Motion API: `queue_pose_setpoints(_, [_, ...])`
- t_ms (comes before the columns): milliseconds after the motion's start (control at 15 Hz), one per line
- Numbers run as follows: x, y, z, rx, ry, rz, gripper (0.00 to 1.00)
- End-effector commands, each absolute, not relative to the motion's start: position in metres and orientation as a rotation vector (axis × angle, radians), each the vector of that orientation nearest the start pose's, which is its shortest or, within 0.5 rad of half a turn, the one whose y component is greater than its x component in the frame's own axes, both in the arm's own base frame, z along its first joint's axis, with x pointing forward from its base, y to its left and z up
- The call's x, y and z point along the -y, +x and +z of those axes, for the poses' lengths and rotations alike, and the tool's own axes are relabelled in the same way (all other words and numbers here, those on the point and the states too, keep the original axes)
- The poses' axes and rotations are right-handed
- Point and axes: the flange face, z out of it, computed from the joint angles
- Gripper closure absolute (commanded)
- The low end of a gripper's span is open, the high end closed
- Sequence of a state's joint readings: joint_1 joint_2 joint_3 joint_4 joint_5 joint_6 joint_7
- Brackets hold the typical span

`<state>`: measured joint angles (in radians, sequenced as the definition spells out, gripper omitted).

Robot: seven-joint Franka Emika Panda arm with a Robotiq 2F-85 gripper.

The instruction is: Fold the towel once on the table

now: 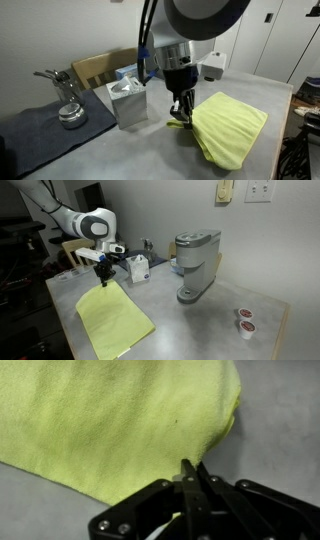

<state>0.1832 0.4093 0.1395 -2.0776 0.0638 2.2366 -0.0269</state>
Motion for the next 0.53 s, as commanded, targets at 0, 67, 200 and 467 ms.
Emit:
queue_pose_setpoints(0, [-0.155,0.524,0.214,0.557,-2.911,0.464,0.99])
queue_pose_setpoints(67, [-0.149,0.524,0.211,0.587,-2.888,0.483,0.99])
queue_pose_setpoints(200, [-0.139,0.524,0.207,0.636,-2.859,0.524,0.99])
queue_pose_setpoints(467, [-0.117,0.523,0.203,0.641,-2.85,0.593,0.99])
